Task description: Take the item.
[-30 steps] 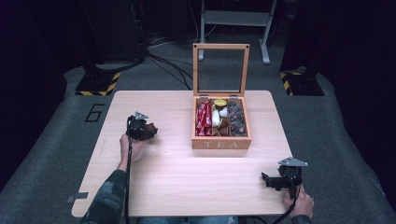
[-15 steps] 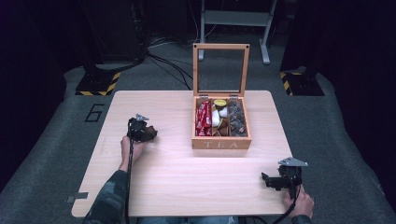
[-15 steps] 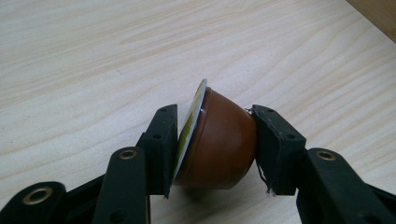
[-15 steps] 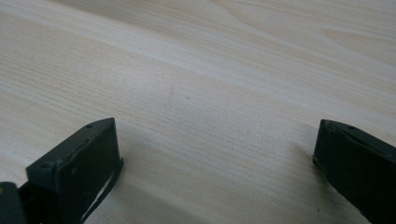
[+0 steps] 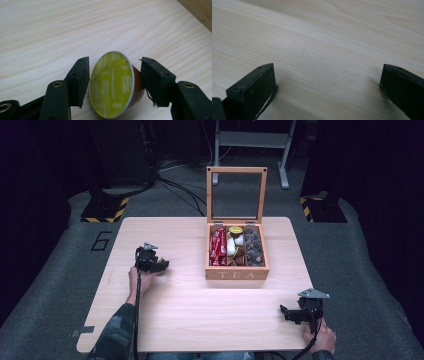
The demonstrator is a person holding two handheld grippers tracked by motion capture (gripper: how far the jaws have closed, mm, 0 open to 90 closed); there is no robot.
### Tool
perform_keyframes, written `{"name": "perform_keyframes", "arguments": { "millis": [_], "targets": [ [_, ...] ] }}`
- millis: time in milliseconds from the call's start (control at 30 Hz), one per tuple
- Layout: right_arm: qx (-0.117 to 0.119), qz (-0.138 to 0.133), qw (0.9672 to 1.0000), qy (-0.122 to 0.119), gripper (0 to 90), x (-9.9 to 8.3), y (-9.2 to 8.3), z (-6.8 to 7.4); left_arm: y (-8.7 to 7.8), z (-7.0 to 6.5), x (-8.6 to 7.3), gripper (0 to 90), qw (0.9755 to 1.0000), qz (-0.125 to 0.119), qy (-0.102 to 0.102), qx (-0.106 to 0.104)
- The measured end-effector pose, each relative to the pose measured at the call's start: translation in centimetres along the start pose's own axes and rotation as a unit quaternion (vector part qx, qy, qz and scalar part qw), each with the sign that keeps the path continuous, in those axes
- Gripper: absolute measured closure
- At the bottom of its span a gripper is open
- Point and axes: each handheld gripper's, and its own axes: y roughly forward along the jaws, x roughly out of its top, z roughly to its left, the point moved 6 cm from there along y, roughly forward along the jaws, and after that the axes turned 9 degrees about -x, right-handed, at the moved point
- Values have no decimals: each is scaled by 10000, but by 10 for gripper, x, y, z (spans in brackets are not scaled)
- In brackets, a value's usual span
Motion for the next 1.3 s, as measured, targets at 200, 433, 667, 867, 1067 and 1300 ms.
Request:
{"name": "perform_keyframes", "arguments": {
  "millis": [200, 433, 667, 867, 1067, 1300],
  "targets": [
    [4, 7, 10000, -6, 0, 0, 0, 0, -10, -2, 4, 317, 9999, -44, 60, -79],
    [2, 6, 10000, 0, 0, 0, 0, 0, -26, -10, 11, 235, 9990, -413, 7, -146],
    [1, -5, 10000, -17, 0, 0, 0, 0, -46, -17, 11, 160, 9987, -451, 126, -179],
    [5, 5, 10000, -8, 0, 0, 0, 0, -64, -23, 7, 141, 9980, -549, 196, -243],
    [5, 4, 10000, -11, 0, 0, 0, 0, -84, -31, 0, 102, 9970, -635, 348, -262],
    [6, 10, 10000, -5, 0, 0, 0, 0, -98, -35, -22, 64, 9971, -620, 347, -285]
  ]
}}
